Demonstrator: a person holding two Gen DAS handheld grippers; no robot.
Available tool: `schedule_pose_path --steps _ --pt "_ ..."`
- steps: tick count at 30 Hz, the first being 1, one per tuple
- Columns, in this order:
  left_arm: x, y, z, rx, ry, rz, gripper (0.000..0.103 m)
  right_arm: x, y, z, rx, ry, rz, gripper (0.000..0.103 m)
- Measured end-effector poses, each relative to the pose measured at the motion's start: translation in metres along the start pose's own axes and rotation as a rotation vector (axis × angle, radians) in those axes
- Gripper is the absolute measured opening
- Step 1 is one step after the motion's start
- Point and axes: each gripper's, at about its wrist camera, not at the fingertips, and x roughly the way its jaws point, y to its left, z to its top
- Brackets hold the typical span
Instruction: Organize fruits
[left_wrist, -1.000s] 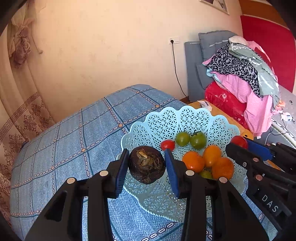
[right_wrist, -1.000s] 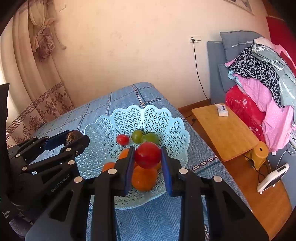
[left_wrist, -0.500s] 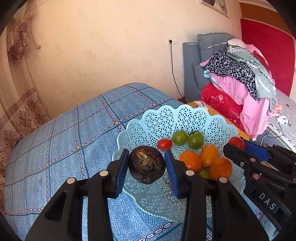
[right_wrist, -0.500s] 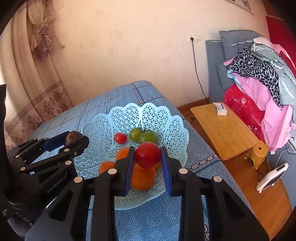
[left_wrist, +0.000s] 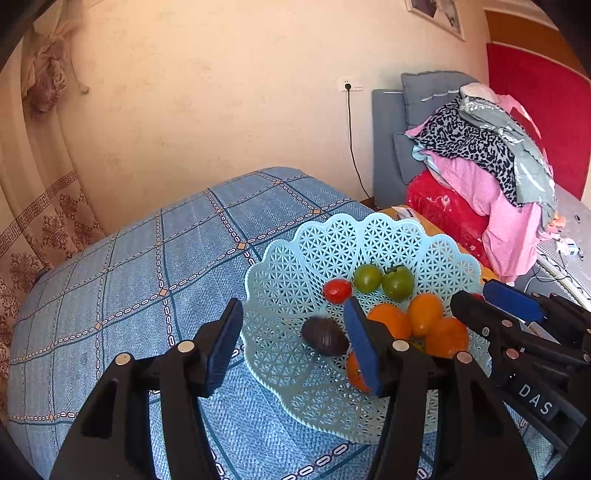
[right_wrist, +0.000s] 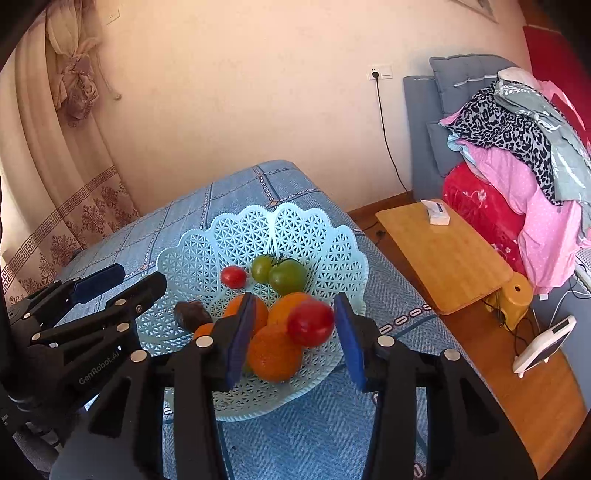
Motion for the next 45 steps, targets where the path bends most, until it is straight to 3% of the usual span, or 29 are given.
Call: schedule_pose_path --steps 7,11,12,19,20,26,35,45 --pt "-0.006 0.018 0.002 -0.050 -0.014 0.006 0.071 -0.003 0.000 0.001 0.004 -0.007 0.005 0.045" --pt "-0.012 0.022 0.002 -0.048 -0.036 0.018 0.086 -0.005 -0.001 0.001 0.011 -0.013 -0.002 0.047" --pt "-0.014 0.022 0.002 -0.045 -0.043 0.026 0.089 -0.006 -0.001 0.001 0.015 -0.017 -0.004 0.050" --pt "-0.020 0.021 -0.002 -0.017 -0.057 0.076 0.092 -0.025 -0.009 0.004 0.053 -0.080 -0.024 0.098" --pt "-0.021 0.020 -0.002 -0.013 -0.060 0.084 0.092 -0.028 -0.010 0.005 0.058 -0.088 -0.024 0.099" --pt "-0.035 0.013 -0.001 0.021 -0.102 0.132 0.098 -0.038 -0.011 0.001 0.030 -0.086 -0.065 0.100" --pt "-0.049 0.006 -0.003 0.058 -0.129 0.189 0.098 -0.047 0.017 -0.017 -0.182 -0.113 -0.164 0.100" --pt "-0.051 0.008 -0.010 0.063 -0.123 0.194 0.098 -0.047 0.028 -0.019 -0.214 -0.100 -0.133 0.100"
